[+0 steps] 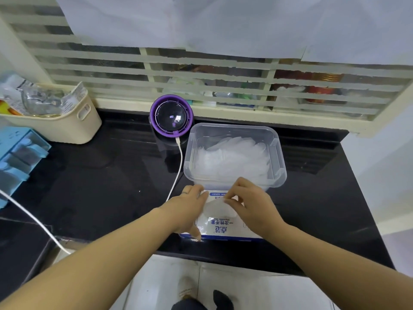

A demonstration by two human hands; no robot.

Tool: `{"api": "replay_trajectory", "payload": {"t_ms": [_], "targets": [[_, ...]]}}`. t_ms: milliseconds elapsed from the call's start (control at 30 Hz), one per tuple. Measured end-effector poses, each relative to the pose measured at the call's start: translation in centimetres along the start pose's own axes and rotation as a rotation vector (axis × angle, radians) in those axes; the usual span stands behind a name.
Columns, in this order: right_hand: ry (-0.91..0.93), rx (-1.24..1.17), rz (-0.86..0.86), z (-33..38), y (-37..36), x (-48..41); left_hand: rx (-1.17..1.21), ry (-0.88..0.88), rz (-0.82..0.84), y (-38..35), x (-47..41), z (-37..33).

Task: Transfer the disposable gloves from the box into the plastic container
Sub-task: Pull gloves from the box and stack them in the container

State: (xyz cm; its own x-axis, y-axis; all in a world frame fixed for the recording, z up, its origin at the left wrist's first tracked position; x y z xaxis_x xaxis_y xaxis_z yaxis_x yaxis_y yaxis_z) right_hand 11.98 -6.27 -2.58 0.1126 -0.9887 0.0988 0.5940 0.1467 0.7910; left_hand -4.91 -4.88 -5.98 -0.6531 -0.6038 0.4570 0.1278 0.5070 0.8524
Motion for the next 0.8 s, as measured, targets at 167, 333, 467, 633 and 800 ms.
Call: {"api": "replay_trajectory", "payload": {"t_ms": [167, 333, 467, 633, 800], "targets": [[-0.023, -0.096, -0.088, 1.1, 0.2, -0.2, -0.035, -0.027, -0.013, 0.9, 0.1, 0.1], [-0.038, -0.137, -0.058, 2.5, -1.3, -0.8, -0.033, -0.053, 0.0, 0.3, -0.2, 0.3], [-0.089, -0.211, -0.101, 2.5, -1.9, -0.5, -0.002, -0.106, -0.01, 0.0, -0.4, 0.8], [-0.133, -0.331, -0.314, 2.6, 0.5, -0.3, 0.067, -0.11, -0.038, -0.1, -0.3, 1.5], [-0.182, -0.335, -0.479, 2.8, 5.7, -0.9, -0.079, -0.185, -0.017, -0.3, -0.5, 1.6]]}}
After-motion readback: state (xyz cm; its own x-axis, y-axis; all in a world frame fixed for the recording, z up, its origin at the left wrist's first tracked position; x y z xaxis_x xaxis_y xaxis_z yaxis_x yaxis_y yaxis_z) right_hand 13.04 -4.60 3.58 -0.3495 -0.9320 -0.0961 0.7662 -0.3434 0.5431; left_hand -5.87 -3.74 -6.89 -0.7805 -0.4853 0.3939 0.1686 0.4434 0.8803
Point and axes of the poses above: each hand's wrist, its own x-axis away from the middle knuckle, its own y-axis out of the back of the hand, z = x × y, the point moved 3 cm from there along -x, towards the middle knuckle, and after that the axes turned 13 degrees about -y, right-handed, at the moved point
